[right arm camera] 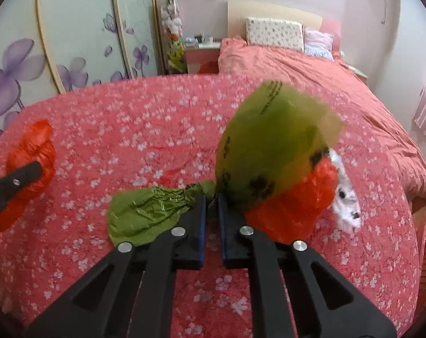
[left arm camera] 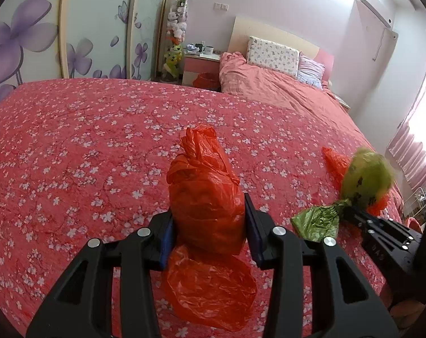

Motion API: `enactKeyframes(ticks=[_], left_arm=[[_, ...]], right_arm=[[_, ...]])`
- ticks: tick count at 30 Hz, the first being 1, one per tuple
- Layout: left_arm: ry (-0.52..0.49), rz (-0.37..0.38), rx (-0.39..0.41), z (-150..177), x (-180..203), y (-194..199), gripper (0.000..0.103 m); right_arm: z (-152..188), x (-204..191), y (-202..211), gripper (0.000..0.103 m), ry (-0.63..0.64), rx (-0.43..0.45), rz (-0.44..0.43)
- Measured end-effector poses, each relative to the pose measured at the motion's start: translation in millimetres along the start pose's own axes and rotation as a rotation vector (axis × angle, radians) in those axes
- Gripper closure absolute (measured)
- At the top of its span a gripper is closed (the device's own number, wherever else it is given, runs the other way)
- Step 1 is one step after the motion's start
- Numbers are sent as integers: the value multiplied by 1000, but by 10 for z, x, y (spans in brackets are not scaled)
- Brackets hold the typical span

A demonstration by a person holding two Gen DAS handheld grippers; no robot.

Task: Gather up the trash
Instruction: 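Carry both bags over the orange basket and open both grippers to drop them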

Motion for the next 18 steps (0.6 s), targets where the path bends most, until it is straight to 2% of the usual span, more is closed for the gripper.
enactKeyframes(ticks=[5, 13, 18], left_arm=[[-10, 3, 6, 6, 61, 58, 60], [-51, 35, 24, 77, 314, 243, 60], [-84, 64, 23, 170, 551, 366, 60]], right_arm=[[-37, 33, 395, 94, -4, 107, -27], [63, 278, 934, 94, -40, 181, -7], [205, 518, 1286, 94, -76, 215, 35]])
Point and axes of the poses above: each gripper's, at about its wrist camera, not at the fingertips, and y roughly against the way its jaws point, x to its right, z to its underside, the point moved 1 cm from there along -y, roughly the way its jaws point, and after that the axes turned 15 degrees about y, right-handed, at the moved point
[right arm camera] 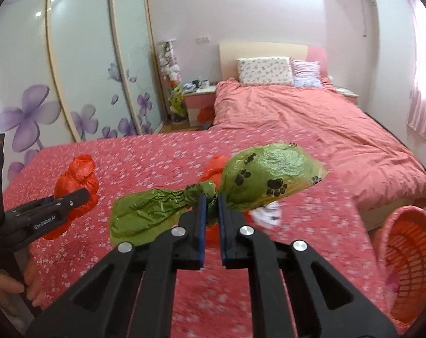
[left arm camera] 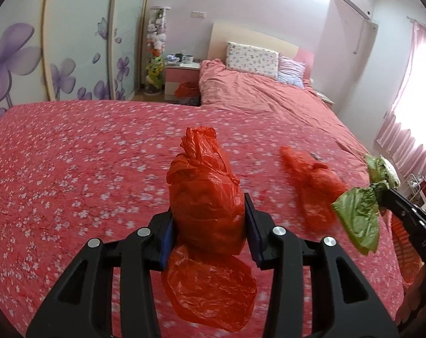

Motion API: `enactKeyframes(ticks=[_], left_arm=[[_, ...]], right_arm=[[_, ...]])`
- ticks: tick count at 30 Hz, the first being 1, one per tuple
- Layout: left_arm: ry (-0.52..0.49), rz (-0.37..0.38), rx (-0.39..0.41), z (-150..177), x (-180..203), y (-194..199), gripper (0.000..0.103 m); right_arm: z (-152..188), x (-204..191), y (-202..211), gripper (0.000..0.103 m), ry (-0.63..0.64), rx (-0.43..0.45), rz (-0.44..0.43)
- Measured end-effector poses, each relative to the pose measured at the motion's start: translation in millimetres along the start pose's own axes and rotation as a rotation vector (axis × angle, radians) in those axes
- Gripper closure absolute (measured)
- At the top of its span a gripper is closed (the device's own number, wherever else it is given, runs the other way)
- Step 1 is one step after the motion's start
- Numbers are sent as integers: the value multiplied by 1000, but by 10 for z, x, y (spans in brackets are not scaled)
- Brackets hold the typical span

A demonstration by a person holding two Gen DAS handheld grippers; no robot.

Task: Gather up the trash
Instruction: 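Carry both bags over the orange basket and open both grippers to drop them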

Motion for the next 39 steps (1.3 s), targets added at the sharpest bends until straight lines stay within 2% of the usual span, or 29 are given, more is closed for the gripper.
enactKeyframes(ticks=[4, 14, 26, 39], left_arm=[[-35, 27, -1, 73, 229, 81, 60], [-126, 102, -23, 322, 805, 205, 60], [-225, 229, -99, 716, 1601, 162, 60], [-292, 340, -171, 1113, 2282, 58, 60]], right_arm=[[103, 265, 265, 94, -30, 17, 50], [420, 806, 622, 94, -96, 18, 144], [817, 1382, 872, 94, -180, 4, 217], [1396, 1960, 1121, 94, -268, -30, 316]])
Point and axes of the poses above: each gripper's, at about its wrist camera, not at the fingertips, and y roughly against the way its jaws point, x to its right, z to its underside, the point moved 1 cm from there along -y, roughly the way its jaws point, and after that the axes turned 15 degrees about y, right-handed, at the moved point
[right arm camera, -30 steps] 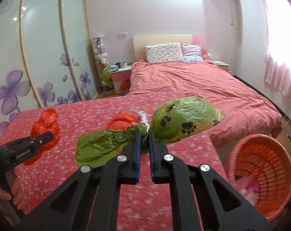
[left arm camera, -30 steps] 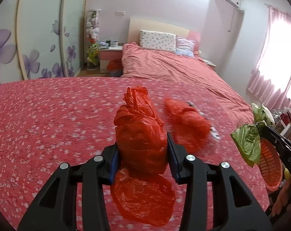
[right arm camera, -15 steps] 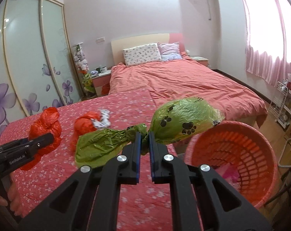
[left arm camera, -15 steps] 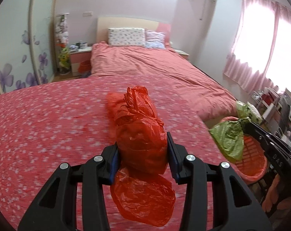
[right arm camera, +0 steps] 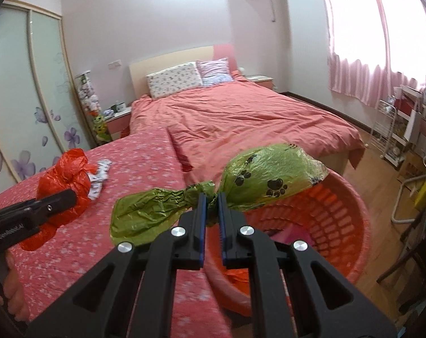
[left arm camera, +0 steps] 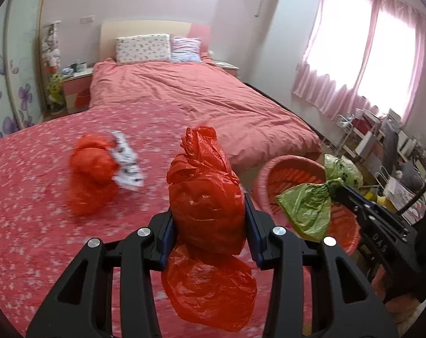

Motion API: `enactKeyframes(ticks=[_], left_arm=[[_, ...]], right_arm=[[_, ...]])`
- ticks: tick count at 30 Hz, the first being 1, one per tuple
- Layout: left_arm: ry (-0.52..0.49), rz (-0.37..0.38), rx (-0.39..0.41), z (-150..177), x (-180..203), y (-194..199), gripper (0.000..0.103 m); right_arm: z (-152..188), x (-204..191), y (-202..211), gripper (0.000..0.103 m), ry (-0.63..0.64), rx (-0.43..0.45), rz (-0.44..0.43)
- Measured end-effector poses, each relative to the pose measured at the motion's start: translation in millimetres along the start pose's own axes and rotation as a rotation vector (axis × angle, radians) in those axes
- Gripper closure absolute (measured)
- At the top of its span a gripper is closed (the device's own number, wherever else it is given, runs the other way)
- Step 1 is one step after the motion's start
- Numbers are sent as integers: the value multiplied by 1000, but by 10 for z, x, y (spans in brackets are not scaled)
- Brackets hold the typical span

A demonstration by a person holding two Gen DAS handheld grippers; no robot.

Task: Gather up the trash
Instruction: 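Carry both bags over the orange basket and open both grippers to drop them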

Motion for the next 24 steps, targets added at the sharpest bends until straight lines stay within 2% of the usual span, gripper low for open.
enactKeyframes(ticks=[8, 24], left_arm=[[-44, 71, -36, 146, 449, -187, 60], [-111, 149, -98, 359, 1096, -506, 60]], right_arm=[[182, 435, 30, 94, -43, -18, 67], [411, 918, 6, 94, -89, -39, 124]])
Point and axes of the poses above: each gripper's, at about its wrist camera, not at the fingertips, and y roughly against the way its jaws point, x to its right, z to its underside, the point moved 1 cm from there along -y, roughly the way its jaws point, and after that the axes turned 15 degrees about y, right-handed, at the moved point
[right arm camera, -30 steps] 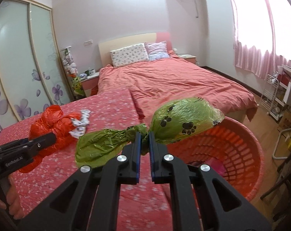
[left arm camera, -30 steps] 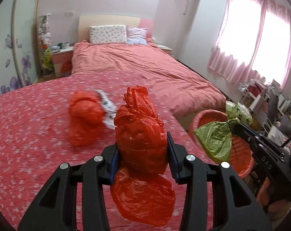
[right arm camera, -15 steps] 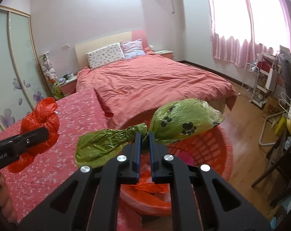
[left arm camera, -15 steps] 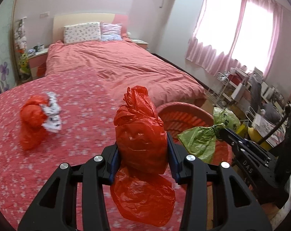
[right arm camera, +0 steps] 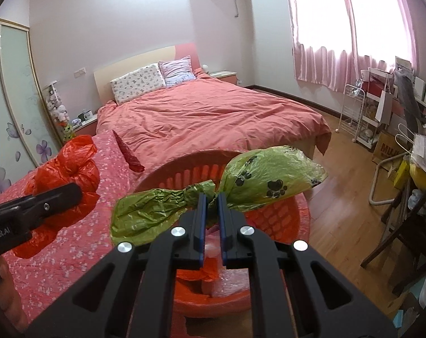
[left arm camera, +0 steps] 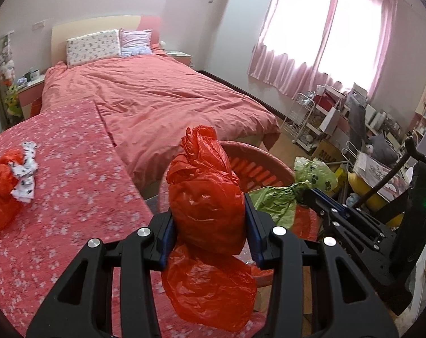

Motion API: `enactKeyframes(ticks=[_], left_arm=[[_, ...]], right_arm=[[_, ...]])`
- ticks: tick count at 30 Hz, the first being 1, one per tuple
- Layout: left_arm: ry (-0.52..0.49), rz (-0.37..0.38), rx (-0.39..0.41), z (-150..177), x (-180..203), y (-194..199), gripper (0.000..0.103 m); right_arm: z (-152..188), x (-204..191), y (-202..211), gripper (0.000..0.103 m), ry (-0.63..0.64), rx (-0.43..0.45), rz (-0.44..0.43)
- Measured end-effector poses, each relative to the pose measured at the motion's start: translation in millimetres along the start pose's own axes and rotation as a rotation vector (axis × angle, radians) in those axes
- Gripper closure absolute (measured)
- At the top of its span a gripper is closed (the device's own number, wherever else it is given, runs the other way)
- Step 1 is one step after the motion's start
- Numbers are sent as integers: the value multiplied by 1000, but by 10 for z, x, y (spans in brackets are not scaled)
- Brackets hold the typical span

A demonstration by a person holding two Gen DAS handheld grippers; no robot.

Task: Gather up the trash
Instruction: 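Carry both bags over the orange basket and open both grippers to drop them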

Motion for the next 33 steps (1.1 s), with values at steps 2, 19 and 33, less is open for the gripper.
enactKeyframes(ticks=[2, 19, 33], left_arm=[[-4, 5, -10, -8, 30, -54, 60], [-1, 4, -75, -9, 64, -421, 50], [49, -115, -41, -34, -439, -242, 40]], right_arm=[[4, 37, -18, 94, -4, -2, 3], [28, 219, -281, 79, -14, -18, 5], [21, 94, -285, 50, -11, -15, 18]])
Point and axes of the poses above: each gripper's, at about its wrist camera, not at the fingertips, and y roughly against the way its jaws point, x to its right, z to its underside, the point moved 1 cm from there along -y, roughly the way its jaws point, and after that the axes turned 15 degrees about y, right-handed, at the moved point
